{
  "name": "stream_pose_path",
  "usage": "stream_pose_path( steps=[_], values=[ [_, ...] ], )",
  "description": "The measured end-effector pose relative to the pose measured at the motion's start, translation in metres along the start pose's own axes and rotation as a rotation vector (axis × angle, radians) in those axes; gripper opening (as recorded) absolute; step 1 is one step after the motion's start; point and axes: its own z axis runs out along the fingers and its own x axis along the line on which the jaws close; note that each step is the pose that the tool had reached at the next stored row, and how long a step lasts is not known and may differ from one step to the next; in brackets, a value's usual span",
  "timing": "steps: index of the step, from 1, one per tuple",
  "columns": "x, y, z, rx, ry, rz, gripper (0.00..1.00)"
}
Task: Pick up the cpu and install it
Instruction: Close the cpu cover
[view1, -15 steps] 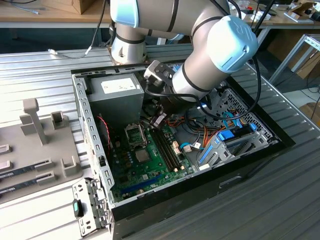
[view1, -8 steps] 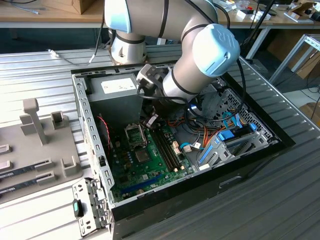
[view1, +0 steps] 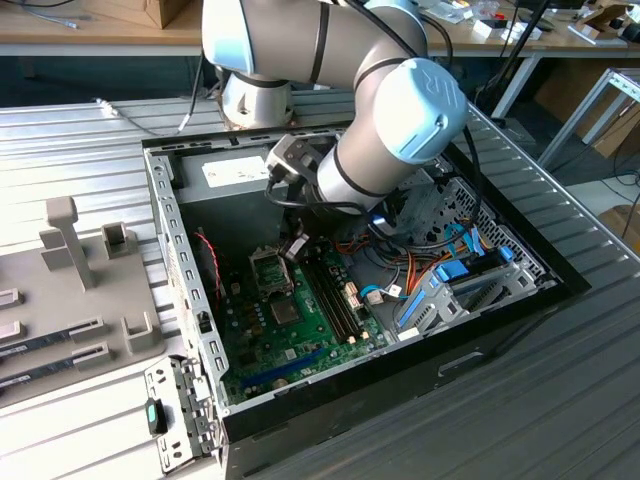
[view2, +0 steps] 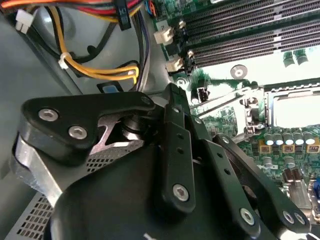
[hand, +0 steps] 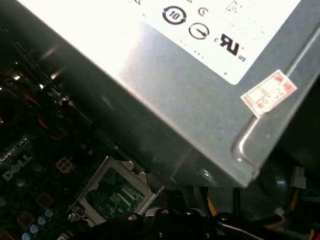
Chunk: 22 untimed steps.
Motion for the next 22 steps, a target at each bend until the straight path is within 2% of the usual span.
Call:
stream_pose_path(
  steps=[2,4,6,8,15,21,22],
  values=[
    [0.002,0.0014,-0.0018,-0.0046,-0.0058,-0.002,0.11],
    [0.0017,0.004,-0.009,-0.0077,-0.0094,-0.002,0.11],
    [0.0016,0.0049,-0.0118,-0.0104,-0.0119,-0.003,0.11],
    [0.0015,0.0058,-0.0159,-0.0184,-0.0185,-0.004,0.11],
    [0.0051,0.0028,-0.0212,-0.0399,-0.0359,-0.009,0.11],
    [0.0051,0.0025,-0.0252,-0.0538,-0.0462,-0.011,0.11],
    [0.003,0.0002,-0.0238,-0.0572,-0.0444,-0.01,0.11]
  ],
)
